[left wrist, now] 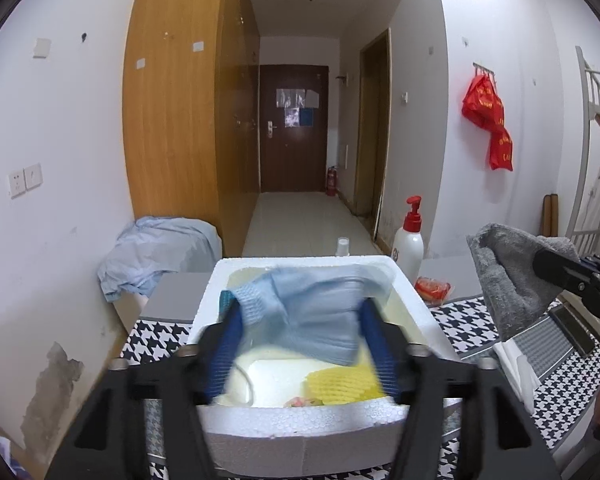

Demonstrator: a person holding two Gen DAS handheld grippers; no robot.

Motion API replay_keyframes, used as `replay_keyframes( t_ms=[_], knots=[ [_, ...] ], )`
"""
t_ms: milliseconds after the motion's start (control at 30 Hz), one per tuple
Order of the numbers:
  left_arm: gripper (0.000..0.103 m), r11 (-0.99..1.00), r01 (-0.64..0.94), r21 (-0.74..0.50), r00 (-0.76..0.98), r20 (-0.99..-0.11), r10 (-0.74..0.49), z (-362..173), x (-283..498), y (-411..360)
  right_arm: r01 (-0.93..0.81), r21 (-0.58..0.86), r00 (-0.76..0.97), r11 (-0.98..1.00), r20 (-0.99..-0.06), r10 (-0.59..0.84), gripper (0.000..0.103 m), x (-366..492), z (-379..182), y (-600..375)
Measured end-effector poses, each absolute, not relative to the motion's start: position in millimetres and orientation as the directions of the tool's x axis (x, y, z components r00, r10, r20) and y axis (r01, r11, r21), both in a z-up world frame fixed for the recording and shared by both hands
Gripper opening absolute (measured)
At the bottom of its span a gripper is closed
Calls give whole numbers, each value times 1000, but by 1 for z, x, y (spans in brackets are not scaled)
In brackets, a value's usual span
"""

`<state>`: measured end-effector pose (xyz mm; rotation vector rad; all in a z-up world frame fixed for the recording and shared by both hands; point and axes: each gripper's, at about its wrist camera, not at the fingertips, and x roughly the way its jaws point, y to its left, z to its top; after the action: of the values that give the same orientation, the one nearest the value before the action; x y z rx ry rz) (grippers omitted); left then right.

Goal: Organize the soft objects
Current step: 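Open the left tool to drop the blue mask into the box, then lower the grey cloth into the box and open the right tool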

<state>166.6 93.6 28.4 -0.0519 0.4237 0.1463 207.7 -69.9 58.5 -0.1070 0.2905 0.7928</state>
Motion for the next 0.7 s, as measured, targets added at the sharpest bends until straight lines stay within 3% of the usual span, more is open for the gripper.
replay_keyframes(
  t_ms=[100, 200, 700],
  knots=[
    [91, 988, -153, -28, 910, -393, 130, 30, 162, 95, -713, 14, 667, 701, -297, 683, 8, 208, 59, -69],
    [100, 988, -154, -32, 919, -371, 131, 32, 156, 96, -710, 10, 669, 704, -302, 679, 8, 208, 59, -66],
    [102, 978, -205, -27, 921, -344, 183, 34, 135, 115, -716, -2, 662, 698, -319, 678, 8, 208, 60, -44]
  ],
)
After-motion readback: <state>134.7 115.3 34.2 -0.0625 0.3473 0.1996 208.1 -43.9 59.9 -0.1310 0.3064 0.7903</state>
